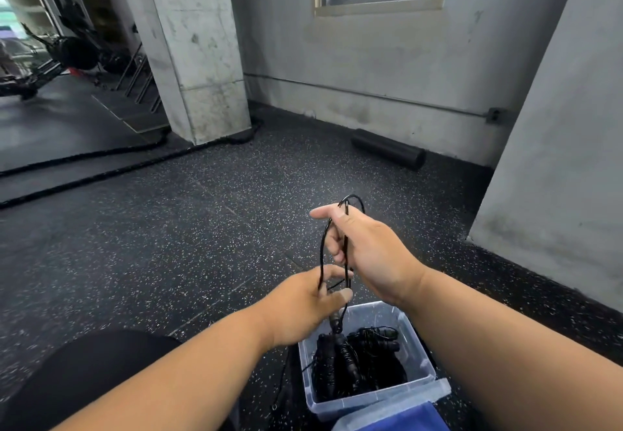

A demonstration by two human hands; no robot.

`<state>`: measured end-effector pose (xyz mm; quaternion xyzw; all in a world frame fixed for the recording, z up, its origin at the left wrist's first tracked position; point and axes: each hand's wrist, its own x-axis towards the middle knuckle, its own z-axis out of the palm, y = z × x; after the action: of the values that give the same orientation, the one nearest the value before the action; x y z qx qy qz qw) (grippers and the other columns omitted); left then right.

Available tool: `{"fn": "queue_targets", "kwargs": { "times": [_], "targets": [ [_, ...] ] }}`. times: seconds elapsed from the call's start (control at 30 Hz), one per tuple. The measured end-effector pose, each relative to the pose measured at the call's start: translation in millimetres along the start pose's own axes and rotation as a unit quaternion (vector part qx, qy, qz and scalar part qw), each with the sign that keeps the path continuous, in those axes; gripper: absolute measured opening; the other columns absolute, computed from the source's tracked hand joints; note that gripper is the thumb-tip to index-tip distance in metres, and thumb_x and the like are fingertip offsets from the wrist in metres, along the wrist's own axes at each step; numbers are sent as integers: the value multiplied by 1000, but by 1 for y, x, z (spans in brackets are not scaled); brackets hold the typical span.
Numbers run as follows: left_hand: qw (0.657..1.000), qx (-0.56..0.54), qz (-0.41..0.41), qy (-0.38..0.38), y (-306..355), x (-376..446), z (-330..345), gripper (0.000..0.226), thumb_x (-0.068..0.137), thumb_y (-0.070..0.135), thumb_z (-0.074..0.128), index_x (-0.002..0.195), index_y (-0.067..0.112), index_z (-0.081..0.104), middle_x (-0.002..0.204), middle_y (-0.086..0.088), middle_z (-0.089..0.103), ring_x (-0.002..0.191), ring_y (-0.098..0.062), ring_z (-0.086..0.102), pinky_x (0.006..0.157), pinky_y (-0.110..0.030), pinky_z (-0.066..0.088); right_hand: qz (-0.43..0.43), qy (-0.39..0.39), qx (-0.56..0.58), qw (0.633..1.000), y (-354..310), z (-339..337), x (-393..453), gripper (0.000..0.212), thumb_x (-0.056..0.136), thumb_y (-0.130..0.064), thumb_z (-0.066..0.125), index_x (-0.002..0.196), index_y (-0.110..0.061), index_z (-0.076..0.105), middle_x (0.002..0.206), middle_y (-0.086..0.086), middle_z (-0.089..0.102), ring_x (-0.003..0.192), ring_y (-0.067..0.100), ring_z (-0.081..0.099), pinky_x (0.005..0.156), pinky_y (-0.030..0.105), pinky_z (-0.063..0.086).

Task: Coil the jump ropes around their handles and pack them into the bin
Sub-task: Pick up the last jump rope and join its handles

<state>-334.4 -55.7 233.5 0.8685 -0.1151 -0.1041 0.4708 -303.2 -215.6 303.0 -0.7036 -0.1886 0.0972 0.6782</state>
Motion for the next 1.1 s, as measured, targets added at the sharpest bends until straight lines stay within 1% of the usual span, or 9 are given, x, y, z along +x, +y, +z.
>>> {"fn": "queue_targets", "kwargs": {
  "times": [0.13, 0.3, 0.53, 0.63, 0.73, 0.83, 0.93, 1.0, 1.1],
  "targets": [
    [999, -45, 3, -16, -4, 3, 3, 16, 103, 46, 63, 105, 36, 74, 70, 4, 46, 67, -18, 37, 62, -30, 35, -8, -4, 3, 1000, 2, 4, -1, 33, 112, -30, 40, 120, -24, 71, 79, 1, 59, 74, 14, 51, 75, 30, 46],
    [996, -76, -6, 46, 14, -4, -22, 23, 108, 29, 59, 100, 12, 73, 58, 8, 41, 49, -9, 30, 46, -26, 26, -8, 7, 10, 1000, 8, -4, 3, 42, 105, -45, 38, 120, -27, 73, 92, -2, 67, 85, 13, 56, 82, 34, 45],
    [985, -126, 31, 115, 48, -11, -56, 17, 107, 21, 60, 111, 17, 76, 54, 22, 54, 51, 2, 46, 58, -18, 40, 110, -140, -116, 977, 60, 10, 10, 41, 76, -26, 57, 110, -40, 75, 124, 14, 70, 131, 41, 52, 104, 45, 46],
    [980, -154, 40, 117, 53, -12, -57, 18, 107, 22, 61, 110, 22, 78, 59, 16, 44, 57, -8, 37, 59, -29, 37, 99, -175, -222, 954, 73, 18, -1, 32, 91, -25, 58, 119, -36, 71, 113, 2, 74, 103, 24, 68, 99, 42, 52],
    [969, -219, 26, 115, 55, -13, -62, 19, 108, 19, 57, 110, 17, 76, 63, 13, 41, 56, -6, 35, 53, -21, 35, 124, -201, -248, 939, 90, 21, -11, 24, 107, -28, 50, 122, -29, 68, 66, -16, 58, 50, 0, 44, 52, 20, 40],
    [942, -317, 22, 105, 63, -14, -68, 18, 109, 14, 52, 109, 9, 70, 63, 11, 31, 55, -7, 25, 51, -20, 22, 145, -231, -265, 925, 102, 31, -21, 29, 108, -31, 47, 132, -35, 64, 67, -9, 49, 44, 2, 36, 45, 19, 32],
    [935, -336, 27, 112, 68, -14, -73, 19, 108, 14, 54, 112, 8, 71, 64, 11, 28, 54, -7, 21, 49, -20, 18, 145, -273, -270, 912, 105, 44, -29, 32, 104, -39, 46, 131, -46, 63, 104, -1, 73, 91, 18, 71, 87, 31, 56],
    [933, -337, 24, 121, 69, -14, -75, 20, 108, 13, 54, 115, 8, 72, 63, 12, 27, 54, -6, 20, 49, -20, 18, 149, -278, -257, 913, 107, 49, -30, 37, 101, -30, 46, 129, -42, 68, 132, 0, 69, 125, 24, 62, 114, 40, 43],
    [928, -344, 23, 139, 68, -11, -81, 21, 108, 14, 55, 117, 8, 73, 64, 11, 28, 53, -6, 21, 47, -18, 22, 120, -288, -254, 916, 108, 52, -31, 41, 102, -1, 45, 132, -14, 69, 136, 1, 67, 126, 8, 59, 113, 18, 40]
  ]
}}
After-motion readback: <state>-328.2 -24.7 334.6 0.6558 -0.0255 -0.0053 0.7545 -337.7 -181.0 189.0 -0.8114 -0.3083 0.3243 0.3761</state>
